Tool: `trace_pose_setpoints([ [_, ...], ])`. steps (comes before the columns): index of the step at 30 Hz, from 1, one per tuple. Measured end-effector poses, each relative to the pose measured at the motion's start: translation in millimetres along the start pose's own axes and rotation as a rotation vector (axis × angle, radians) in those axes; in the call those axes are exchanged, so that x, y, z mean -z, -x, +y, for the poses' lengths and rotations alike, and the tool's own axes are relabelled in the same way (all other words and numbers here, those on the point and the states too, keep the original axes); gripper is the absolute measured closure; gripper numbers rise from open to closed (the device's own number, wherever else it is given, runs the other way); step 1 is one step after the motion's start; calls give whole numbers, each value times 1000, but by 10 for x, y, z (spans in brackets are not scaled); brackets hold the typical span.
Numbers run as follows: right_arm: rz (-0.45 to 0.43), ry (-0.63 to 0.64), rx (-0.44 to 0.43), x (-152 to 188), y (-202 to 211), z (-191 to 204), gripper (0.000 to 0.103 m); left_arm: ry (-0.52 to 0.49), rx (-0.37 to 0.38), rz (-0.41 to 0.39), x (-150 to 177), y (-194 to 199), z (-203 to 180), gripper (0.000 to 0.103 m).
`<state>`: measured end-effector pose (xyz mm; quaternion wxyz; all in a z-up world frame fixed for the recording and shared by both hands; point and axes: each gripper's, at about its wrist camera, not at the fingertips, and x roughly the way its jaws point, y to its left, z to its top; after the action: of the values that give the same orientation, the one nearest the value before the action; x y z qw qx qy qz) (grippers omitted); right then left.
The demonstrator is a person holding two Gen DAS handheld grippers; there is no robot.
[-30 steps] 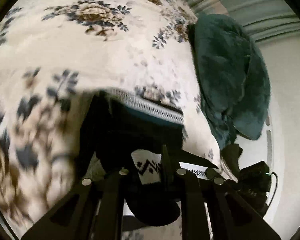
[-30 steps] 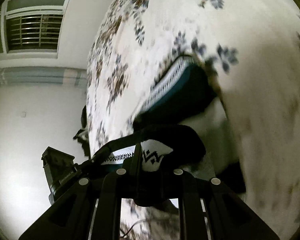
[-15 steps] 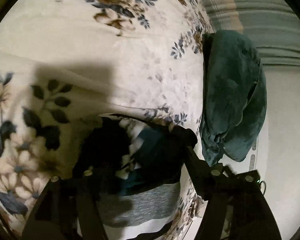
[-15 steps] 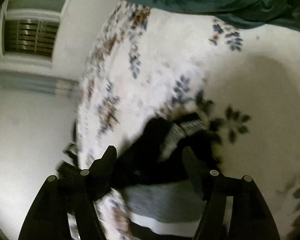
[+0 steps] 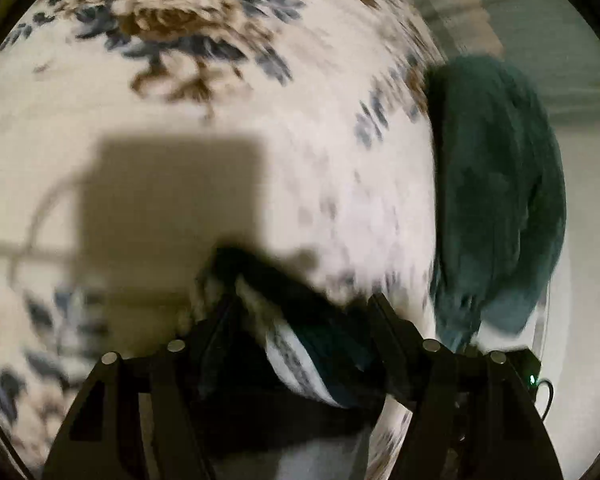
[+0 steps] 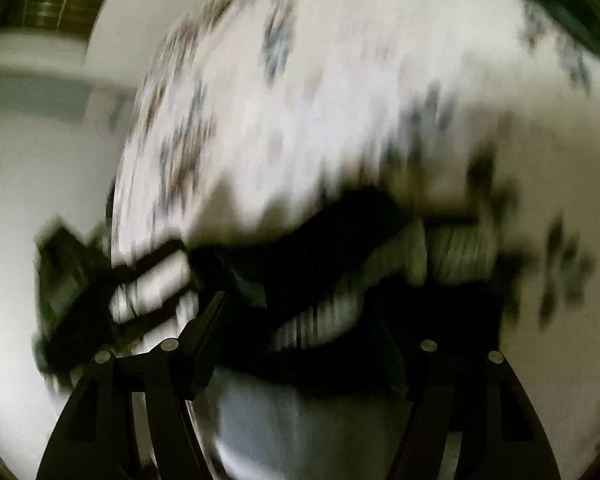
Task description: Fold small clothes
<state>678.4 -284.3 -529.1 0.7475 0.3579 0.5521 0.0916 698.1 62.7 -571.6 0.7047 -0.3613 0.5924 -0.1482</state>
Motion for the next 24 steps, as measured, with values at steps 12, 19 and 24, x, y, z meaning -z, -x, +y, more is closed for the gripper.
trace_pose_setpoints([
  [12, 173, 77, 67, 94, 601, -441, 19, 15, 13, -55, 1208, 1083, 445, 31],
  [19, 344, 88, 1, 106, 201, -727, 4, 269, 104, -12, 2601, 1029, 895, 27],
  [24, 463, 121, -49, 14, -452, -620, 2, 290, 193, -24, 2660, 467, 806, 27],
])
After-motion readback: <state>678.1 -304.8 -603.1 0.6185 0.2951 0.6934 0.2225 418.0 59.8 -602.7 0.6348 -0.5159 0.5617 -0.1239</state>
